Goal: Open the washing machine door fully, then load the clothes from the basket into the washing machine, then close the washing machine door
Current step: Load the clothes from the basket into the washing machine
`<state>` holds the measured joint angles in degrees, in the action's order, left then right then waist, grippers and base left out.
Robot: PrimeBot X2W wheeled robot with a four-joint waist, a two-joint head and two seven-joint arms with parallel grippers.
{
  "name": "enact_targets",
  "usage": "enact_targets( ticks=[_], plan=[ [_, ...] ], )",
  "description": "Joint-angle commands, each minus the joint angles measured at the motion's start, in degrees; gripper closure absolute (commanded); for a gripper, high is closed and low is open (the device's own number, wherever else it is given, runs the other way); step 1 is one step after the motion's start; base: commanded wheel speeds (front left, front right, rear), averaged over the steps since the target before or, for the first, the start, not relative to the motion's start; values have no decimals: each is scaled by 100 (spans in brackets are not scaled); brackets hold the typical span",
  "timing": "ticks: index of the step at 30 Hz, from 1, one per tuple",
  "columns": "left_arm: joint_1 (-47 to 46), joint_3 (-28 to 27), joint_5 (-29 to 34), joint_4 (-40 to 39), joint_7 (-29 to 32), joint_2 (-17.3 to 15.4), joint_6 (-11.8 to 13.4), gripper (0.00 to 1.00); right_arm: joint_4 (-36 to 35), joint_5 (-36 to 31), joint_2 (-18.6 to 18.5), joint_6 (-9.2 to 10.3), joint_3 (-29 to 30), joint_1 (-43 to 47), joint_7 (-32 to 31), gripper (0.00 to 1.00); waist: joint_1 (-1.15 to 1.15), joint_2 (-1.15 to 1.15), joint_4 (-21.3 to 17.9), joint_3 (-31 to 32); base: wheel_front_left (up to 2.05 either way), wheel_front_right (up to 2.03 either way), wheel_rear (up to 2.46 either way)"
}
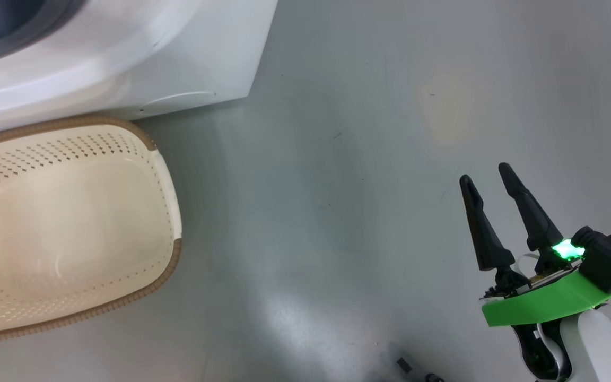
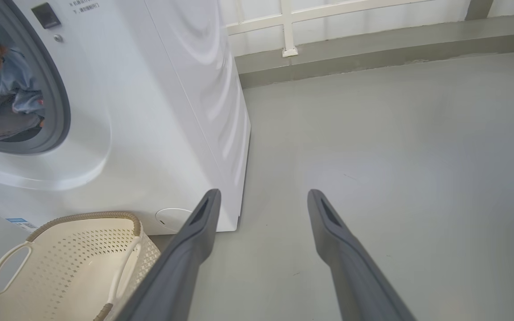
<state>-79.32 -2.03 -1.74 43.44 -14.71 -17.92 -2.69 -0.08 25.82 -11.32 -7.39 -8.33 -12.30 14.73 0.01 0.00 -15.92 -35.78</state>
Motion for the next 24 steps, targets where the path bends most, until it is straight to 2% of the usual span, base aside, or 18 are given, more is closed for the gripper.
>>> enact_targets(
  ticks=[1,2,3,4,5,6,13,24],
  plan=[
    [195,-31,1,-454,-29,-235,57,100,-143,72,-78,-10,-94,30,27,0,-1,0,11,-31,0,0,0],
    [260,-31,16,-623,-29,-234,75,100,-147,72,-75,-10,-100,17,27,0,-1,0,14,-40,0,0,0],
    [316,-15,53,-814,-29,-243,96,93,-151,73,-72,-10,-106,4,27,0,-1,0,13,-50,0,0,0],
    [372,-52,30,-957,-29,-223,134,77,-154,75,-70,-10,-112,-7,27,0,-1,0,14,-59,0,0,0],
    [432,-102,-27,-979,-29,-192,140,51,-154,76,-69,-10,-116,-15,27,0,-1,0,19,-58,0,0,0],
    [491,-99,-27,-888,-29,-192,121,0,-152,77,-70,-10,-116,-15,27,0,-1,0,26,-50,0,0,0],
    [564,-198,-107,-323,-29,-173,125,0,-141,81,-67,-10,-112,12,27,0,-1,0,69,-44,0,0,0],
    [673,-358,-232,-49,-29,-76,70,0,-161,86,-92,-10,-88,-34,27,0,-1,0,167,-66,0,0,0]
  ],
)
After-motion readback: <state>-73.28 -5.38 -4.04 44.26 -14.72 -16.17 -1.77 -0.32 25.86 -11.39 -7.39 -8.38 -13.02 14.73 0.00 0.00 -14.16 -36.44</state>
